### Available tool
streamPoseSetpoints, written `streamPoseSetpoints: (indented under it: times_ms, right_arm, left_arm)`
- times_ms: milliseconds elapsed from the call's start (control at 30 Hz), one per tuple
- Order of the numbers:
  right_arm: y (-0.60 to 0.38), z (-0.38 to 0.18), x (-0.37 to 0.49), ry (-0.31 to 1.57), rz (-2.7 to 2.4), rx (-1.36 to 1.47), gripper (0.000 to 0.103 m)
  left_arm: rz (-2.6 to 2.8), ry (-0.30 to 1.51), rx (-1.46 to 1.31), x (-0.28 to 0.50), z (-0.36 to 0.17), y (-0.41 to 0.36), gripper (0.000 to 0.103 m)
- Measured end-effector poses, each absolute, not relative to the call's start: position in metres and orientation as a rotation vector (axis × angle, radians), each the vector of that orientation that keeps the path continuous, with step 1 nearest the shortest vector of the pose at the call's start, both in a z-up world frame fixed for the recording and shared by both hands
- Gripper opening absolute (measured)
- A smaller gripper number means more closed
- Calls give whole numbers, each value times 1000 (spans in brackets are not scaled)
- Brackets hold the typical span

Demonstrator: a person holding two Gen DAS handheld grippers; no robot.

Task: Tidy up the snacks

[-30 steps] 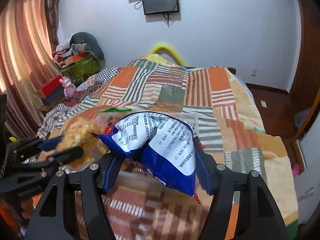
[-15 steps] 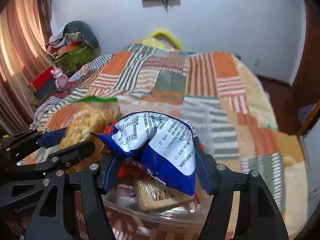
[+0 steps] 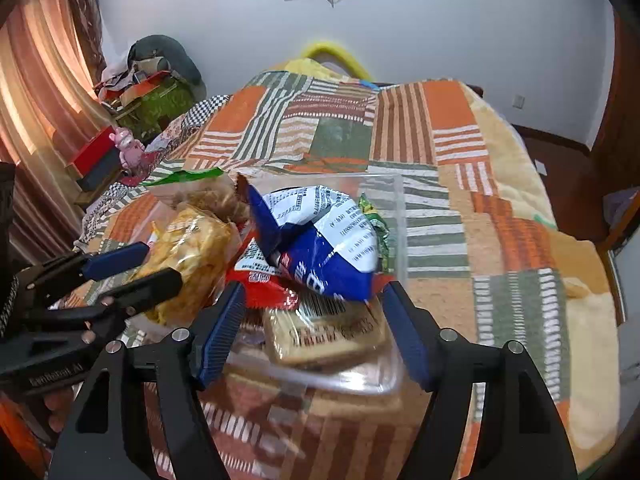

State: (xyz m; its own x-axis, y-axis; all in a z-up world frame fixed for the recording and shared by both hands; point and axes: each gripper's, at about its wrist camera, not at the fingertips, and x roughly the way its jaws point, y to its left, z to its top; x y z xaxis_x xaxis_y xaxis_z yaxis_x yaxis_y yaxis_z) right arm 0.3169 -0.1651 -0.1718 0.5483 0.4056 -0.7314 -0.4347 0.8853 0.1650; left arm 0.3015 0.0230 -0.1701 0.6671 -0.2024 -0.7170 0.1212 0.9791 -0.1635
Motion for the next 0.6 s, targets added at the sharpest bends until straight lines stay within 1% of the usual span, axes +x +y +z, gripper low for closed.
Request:
streamPoseSetpoints:
  times_ms: [233,533,600]
  right_arm:
    - [-182,-128,287,753,503,-2,68]
    - [-200,-48,218,530,527,26,69]
    - [-203,-35,201,479,531,26,69]
  left_arm:
    - [-156,685,-103,258,-113,28,56]
    - [-142,461,-107,183,-28,33,56]
    - [-138,419,-102,166,-15,31,59]
